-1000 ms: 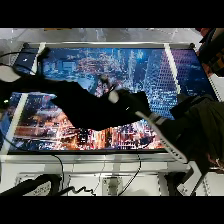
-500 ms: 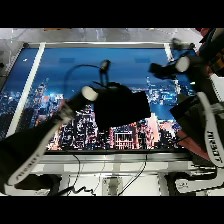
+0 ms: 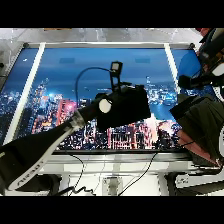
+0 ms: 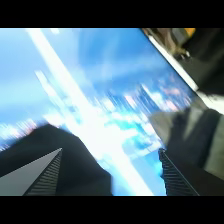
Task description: Fold the clothes and pants, and hang the long-sleeved shirts on hangers.
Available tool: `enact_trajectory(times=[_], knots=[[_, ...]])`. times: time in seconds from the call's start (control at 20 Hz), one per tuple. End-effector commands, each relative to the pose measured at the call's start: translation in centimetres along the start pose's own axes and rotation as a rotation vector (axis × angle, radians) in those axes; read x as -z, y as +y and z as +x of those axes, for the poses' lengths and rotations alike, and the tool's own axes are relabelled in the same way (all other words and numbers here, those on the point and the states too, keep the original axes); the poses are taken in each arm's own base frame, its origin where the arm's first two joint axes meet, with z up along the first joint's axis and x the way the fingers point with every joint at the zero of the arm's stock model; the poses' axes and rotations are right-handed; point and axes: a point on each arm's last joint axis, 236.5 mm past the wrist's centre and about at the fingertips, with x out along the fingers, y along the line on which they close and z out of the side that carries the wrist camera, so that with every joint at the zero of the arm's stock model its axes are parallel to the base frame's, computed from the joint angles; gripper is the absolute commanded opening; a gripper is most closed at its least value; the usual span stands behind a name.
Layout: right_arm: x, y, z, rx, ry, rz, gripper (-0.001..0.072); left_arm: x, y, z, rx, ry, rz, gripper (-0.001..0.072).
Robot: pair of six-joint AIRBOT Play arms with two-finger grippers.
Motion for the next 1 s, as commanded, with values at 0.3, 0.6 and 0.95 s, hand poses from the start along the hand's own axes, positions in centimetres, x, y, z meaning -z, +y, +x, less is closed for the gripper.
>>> enact_trajectory(times=[0.3,0.6,0.95], knots=[[4.7,10.6,11.1,-0.341,0.072,0.193,0.0692,-0.8,7.9,-4.7,-0.068,0.208,0.049,0.0710],[9.4,8.0,16.4,-0.147,0.216,0.216,0.0692,2.4,7.2,-5.5,-0.029,0.346,0.039,0.0709],[14.4,12.4,16.4,-0.286,0.428,0.190,0.0608,4.2,8.2,-4.8,-0.046,0.387,0.050,0.0708]])
